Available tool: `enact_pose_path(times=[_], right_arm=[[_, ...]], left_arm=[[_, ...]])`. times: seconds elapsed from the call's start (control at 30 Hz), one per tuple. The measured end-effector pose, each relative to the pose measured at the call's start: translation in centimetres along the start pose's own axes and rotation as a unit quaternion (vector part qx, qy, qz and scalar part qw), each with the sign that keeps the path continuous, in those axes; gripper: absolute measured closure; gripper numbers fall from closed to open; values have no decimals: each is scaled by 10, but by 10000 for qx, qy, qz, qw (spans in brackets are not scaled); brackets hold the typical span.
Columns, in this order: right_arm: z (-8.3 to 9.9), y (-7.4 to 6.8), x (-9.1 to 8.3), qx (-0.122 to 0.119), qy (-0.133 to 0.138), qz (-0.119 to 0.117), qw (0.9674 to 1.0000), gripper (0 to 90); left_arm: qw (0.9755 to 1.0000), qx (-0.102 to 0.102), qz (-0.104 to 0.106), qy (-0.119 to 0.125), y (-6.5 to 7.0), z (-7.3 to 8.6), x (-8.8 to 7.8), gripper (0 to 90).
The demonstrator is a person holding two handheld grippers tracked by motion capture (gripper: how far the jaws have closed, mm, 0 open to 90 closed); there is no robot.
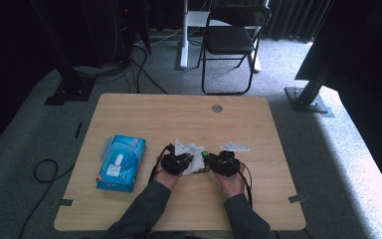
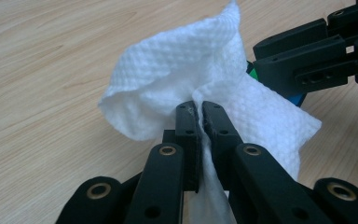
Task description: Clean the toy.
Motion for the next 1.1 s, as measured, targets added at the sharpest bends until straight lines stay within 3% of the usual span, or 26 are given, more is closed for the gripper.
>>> enact_pose_path(times=[0.43,1.1], right_arm=[[0,0,0,35,-26,24,10000,695],[1,-1,0,27,86,92,9999,696]], left_arm=[[9999,-12,-52,-126,-3,-2,5,863],[9992,-259,-232,-192,-6,1,11,864]])
Point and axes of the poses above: each handheld gripper's, and its own axes: x roughly forward along the jaws, z roughly out of its underside, y roughly to its right, the point moved 9 cm from there along x, roughly forward along the jaws, and after that the axes turned 12 degrees about -z, right-handed, at the moved point
